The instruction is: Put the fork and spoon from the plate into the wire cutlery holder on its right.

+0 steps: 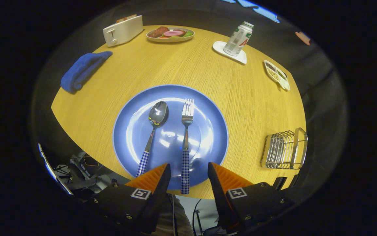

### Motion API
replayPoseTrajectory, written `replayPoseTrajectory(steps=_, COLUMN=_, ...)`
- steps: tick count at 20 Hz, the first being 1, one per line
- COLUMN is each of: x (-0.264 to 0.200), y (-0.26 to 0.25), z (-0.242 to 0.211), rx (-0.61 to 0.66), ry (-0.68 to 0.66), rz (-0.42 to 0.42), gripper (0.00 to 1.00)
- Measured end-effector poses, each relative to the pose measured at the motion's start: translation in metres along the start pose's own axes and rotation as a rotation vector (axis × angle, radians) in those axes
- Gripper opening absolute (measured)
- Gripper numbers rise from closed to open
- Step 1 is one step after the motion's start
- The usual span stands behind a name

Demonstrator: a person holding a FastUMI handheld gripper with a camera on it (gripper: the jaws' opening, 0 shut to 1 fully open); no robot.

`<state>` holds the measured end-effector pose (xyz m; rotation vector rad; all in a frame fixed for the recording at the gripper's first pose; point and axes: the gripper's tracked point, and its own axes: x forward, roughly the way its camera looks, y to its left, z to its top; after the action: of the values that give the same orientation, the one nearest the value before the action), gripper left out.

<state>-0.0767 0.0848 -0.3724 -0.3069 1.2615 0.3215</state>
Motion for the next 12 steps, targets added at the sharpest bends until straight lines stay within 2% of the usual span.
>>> replayPoseTrajectory(steps=1, x=0.004, y=-0.001, z=-0.003, rx=-0.021, ry=0.027, rz=-0.011, gripper=0.68)
replayPoseTrajectory(steps=2, x=0.008, y=-0.006, z=-0.009, rx=-0.049, ry=0.069, rz=-0.032, gripper=0.58)
replayPoseTrajectory(steps=4, x=0.015, y=0.000, z=-0.016, rx=-0.053, ry=0.105, rz=-0.012, gripper=0.44)
replayPoseTrajectory(steps=7, x=0.016, y=0.004, z=-0.017, rx=-0.050, ry=0.137, rz=-0.003, gripper=0.44)
replayPoseTrajectory(steps=8, x=0.018, y=0.005, z=-0.014, rx=-0.056, ry=0.151, rz=0.007, gripper=0.09)
replayPoseTrajectory(steps=11, x=0.021, y=0.010, z=-0.008, rx=-0.006, ry=0.156, rz=0.072, gripper=0.08)
replayPoseTrajectory(steps=12, x=0.019, y=0.010, z=-0.009, rx=-0.004, ry=0.179, rz=0.089, gripper=0.01)
